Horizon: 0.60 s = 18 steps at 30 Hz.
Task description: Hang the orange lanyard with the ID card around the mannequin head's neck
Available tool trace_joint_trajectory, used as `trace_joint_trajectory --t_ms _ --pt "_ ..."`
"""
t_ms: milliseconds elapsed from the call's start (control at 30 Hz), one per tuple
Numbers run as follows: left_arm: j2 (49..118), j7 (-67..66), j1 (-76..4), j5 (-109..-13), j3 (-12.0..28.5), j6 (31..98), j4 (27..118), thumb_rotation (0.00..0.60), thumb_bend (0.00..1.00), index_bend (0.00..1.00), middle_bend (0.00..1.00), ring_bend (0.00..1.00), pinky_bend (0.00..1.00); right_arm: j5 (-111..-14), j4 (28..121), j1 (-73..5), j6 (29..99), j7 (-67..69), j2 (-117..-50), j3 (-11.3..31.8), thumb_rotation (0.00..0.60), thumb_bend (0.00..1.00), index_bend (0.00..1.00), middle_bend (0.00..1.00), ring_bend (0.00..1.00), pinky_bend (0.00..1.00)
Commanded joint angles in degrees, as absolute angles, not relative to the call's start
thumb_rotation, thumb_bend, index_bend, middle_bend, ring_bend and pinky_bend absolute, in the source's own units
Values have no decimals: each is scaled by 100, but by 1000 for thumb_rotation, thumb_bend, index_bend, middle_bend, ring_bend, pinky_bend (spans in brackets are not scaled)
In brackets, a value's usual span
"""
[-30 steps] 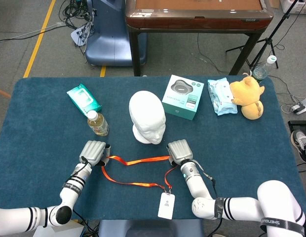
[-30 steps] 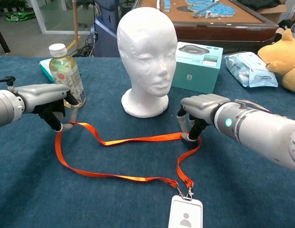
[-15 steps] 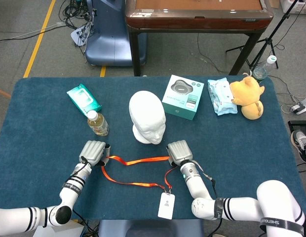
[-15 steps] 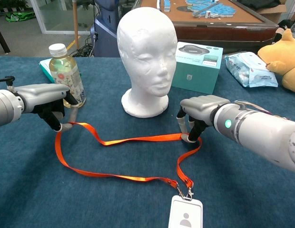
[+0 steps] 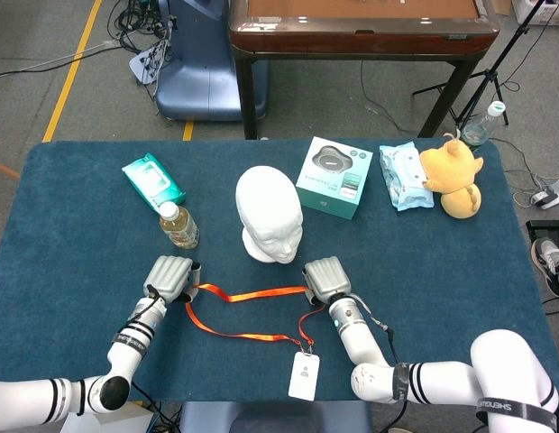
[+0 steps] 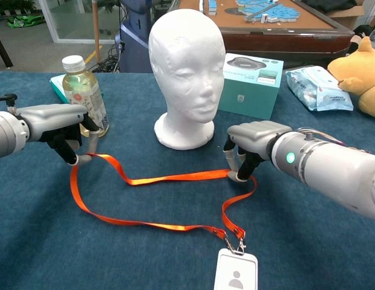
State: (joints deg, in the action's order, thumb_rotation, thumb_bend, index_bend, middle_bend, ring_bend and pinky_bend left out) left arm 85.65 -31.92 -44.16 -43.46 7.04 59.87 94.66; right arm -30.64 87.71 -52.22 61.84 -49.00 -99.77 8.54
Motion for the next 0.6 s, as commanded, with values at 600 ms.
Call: trace_joint_trajectory --t_ms 600 --pt "7241 -2311 -4000 -5960 963 6536 11411 600 358 609 1000 1000 1000 -4969 11140 -4584 7032 -4201 -8192 646 600 403 663 872 892 1000"
